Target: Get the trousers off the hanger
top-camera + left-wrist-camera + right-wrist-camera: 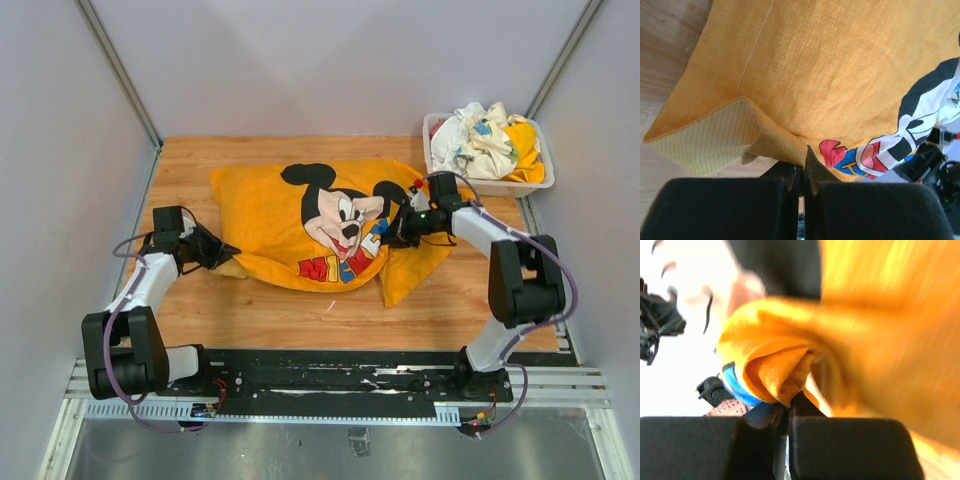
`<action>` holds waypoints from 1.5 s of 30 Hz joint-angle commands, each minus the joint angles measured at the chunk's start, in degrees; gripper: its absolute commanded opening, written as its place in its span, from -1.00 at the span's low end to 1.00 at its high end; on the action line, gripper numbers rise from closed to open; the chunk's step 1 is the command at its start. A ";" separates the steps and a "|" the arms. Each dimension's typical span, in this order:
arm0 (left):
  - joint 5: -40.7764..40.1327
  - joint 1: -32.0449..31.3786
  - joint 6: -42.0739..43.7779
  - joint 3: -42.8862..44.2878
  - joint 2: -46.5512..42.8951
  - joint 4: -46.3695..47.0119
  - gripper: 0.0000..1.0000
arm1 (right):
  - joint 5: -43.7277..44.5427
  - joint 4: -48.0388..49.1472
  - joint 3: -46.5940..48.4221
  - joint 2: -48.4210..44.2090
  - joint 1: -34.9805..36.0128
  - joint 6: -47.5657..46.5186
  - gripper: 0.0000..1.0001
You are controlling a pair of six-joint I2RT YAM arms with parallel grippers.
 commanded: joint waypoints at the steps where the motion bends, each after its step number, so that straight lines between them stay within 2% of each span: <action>1: 0.22 1.15 4.21 1.67 1.35 -0.68 -1.00 | -0.20 -2.46 -8.81 -13.09 3.39 0.24 -0.99; 4: 0.37 1.37 5.26 2.09 2.34 -1.21 -0.99 | 1.21 -6.89 -15.46 -19.96 6.30 -1.77 -0.99; 8: -1.54 1.71 8.04 3.56 2.97 -3.39 -0.99 | 1.62 -8.02 -22.60 -25.73 10.30 -2.07 -0.97; 16: -7.05 5.07 15.21 6.46 1.40 -10.74 -1.00 | 7.83 -11.07 -33.16 -31.46 14.47 -1.96 -0.99; 19: -10.34 5.82 15.51 5.95 -0.28 -12.52 -1.00 | 10.60 -10.67 -36.50 -30.84 15.02 -2.02 -0.99; 21: -10.64 6.19 14.75 4.87 -1.79 -12.06 -0.88 | 11.75 -9.55 -37.55 -29.65 15.16 -1.89 -0.97; 23: -10.38 6.37 14.38 4.43 -2.72 -12.25 -0.66 | 12.00 -8.63 -37.37 -29.13 15.35 -1.59 -0.81; 25: -10.95 6.35 14.75 5.25 -3.42 -13.80 -0.61 | 12.02 -8.58 -36.07 -28.68 15.48 -1.48 -0.62; 27: -12.51 6.30 14.87 6.61 -5.23 -15.71 -0.51 | 12.02 -9.26 -34.28 -28.17 15.70 -1.78 -0.56; 31: -16.64 6.32 13.57 9.89 -10.37 -20.17 -0.28 | 11.02 -10.73 -31.34 -26.72 16.74 -3.23 -0.29; 39: -19.72 6.22 8.78 18.73 -15.59 -26.11 -0.26 | 9.54 -16.39 -28.18 -28.79 19.10 -5.39 -0.22; 41: -17.61 6.21 6.98 17.18 -16.99 -23.79 -0.27 | 10.29 -19.17 -26.99 -31.55 19.22 -5.61 -0.22; 45: -8.16 6.05 2.28 9.38 -18.01 -14.10 -0.23 | 11.07 -24.20 -23.65 -36.22 19.24 -5.53 -0.16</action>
